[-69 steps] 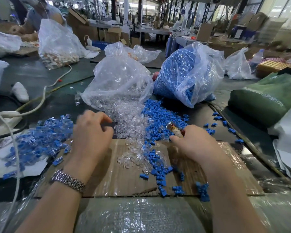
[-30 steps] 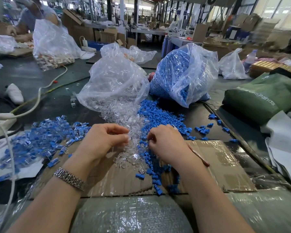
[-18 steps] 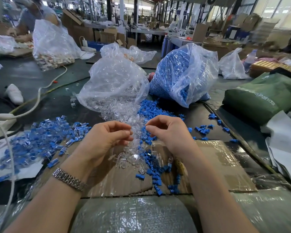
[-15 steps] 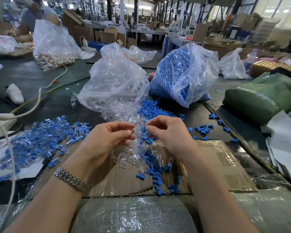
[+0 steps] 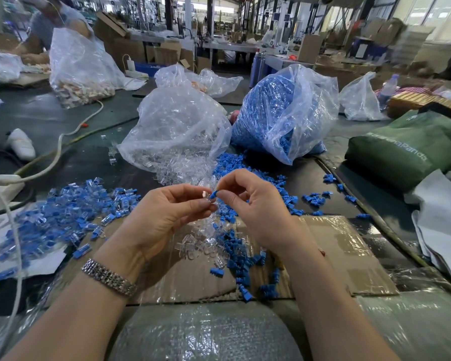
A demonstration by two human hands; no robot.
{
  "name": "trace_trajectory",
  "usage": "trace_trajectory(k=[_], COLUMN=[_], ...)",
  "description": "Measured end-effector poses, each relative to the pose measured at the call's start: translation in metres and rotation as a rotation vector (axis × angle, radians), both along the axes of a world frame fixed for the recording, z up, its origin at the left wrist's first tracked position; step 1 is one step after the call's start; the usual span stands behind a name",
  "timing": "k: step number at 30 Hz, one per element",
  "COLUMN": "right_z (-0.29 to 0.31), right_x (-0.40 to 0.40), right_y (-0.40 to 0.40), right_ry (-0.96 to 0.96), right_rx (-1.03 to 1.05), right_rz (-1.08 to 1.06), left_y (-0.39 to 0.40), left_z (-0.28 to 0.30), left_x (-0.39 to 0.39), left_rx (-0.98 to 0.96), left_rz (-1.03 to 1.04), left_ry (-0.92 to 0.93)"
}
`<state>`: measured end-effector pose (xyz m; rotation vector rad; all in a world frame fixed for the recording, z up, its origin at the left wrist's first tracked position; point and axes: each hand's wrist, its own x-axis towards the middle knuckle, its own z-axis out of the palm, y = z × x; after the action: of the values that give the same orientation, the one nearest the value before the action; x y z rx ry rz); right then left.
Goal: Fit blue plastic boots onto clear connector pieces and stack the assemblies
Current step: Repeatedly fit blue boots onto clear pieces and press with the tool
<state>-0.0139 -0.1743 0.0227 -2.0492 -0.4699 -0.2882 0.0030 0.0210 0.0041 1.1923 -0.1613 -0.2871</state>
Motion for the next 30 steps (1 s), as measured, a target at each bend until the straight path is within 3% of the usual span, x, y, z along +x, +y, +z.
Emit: trace_trajectory(k=[7, 10, 12, 15, 17, 19, 26, 30], right_z=[-0.002, 0.003, 0.006, 0.004, 0.000, -0.004, -0.001, 0.008], right_x=[0.001, -0.001, 0.000, 0.005, 0.005, 0.006, 0.001, 0.000], right_y=[0.002, -0.004, -0.012, -0.036, -0.047, -0.051, -0.043, -0.044], right_ry=[-0.062, 0.030, 0.070, 0.223, 0.469, 0.587, 0.548, 0.518], right_rx=[-0.148, -0.062, -0.041, -0.439, -0.689, -0.793, -0.777, -0.585], right_rz=[0.008, 0.018, -0.109, -0.509, -0.592, -0.568, -0.527, -0.529], left_y=[-0.001, -0.002, 0.000, 0.000, -0.002, -0.002, 0.000, 0.001], left_z=[0.001, 0.002, 0.002, 0.001, 0.001, 0.001, 0.000, 0.000], left_x=[-0.001, -0.002, -0.002, -0.003, -0.003, -0.002, 0.002, 0.004], left_rx=[0.043, 0.025, 0.003, -0.042, -0.070, -0.085, -0.123, -0.157], left_rz=[0.010, 0.015, 0.025, 0.048, 0.054, 0.059, 0.090, 0.111], left_ry=[-0.053, -0.054, -0.056, -0.047, -0.038, -0.032, 0.006, 0.026])
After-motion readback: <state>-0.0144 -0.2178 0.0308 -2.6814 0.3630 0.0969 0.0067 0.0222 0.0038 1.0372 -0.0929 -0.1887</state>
